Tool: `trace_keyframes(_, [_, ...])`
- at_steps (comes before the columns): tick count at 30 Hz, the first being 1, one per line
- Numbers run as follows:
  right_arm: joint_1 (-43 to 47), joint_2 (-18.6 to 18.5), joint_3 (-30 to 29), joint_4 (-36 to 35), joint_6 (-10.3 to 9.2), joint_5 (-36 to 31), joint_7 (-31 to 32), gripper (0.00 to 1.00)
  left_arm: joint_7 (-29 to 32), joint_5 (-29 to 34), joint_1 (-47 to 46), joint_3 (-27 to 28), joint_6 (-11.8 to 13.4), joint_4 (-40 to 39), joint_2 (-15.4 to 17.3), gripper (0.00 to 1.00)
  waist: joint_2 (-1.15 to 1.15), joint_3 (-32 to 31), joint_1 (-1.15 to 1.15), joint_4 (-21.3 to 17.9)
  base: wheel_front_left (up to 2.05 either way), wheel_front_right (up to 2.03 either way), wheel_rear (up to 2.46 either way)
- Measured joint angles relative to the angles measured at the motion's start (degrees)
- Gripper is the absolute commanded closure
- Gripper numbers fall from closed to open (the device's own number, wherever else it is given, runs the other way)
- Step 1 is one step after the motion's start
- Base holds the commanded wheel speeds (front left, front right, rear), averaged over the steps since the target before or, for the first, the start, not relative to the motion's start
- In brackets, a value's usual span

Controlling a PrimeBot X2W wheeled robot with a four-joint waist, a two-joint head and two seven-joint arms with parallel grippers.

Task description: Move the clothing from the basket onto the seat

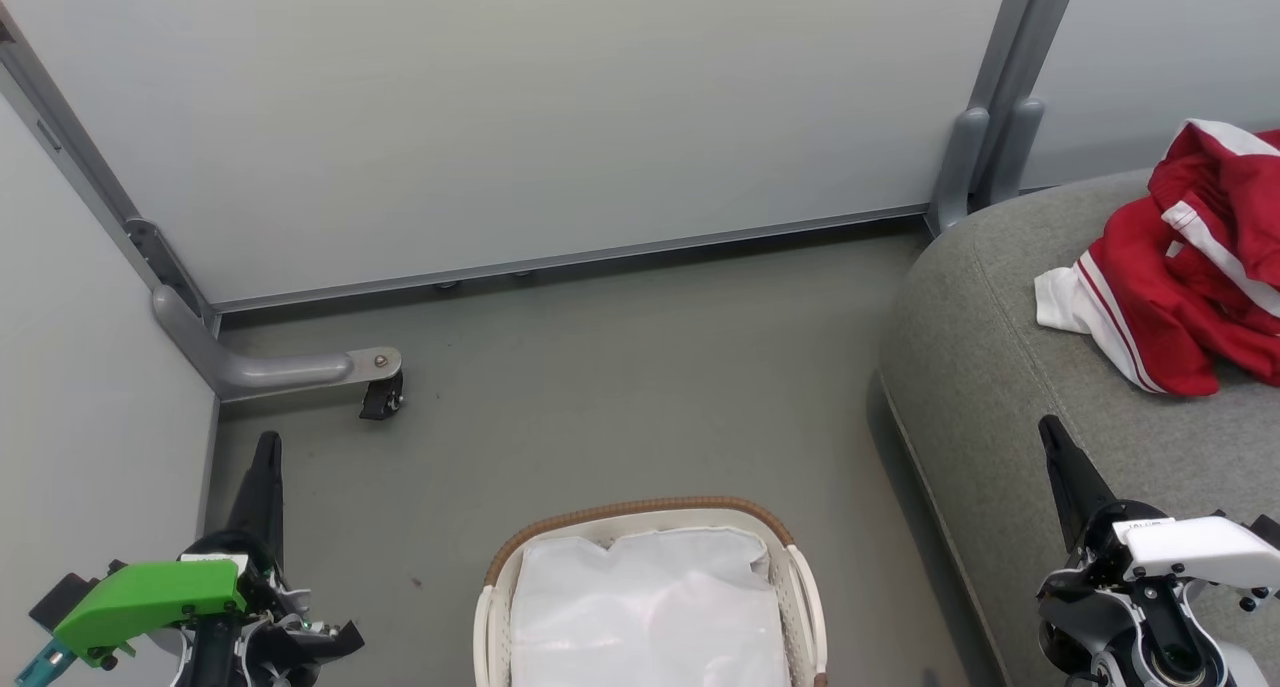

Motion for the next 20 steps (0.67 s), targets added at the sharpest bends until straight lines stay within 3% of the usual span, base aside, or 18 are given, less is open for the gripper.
trace_keyframes(20, [0.0,0.0,0.0,0.0,0.00,0.0,0.0,1.00,0.0,0.0,0.0,0.0,0.0,0.0,0.0,1.00,0.00,0.0,0.00,0.0,0.00,0.00,0.00])
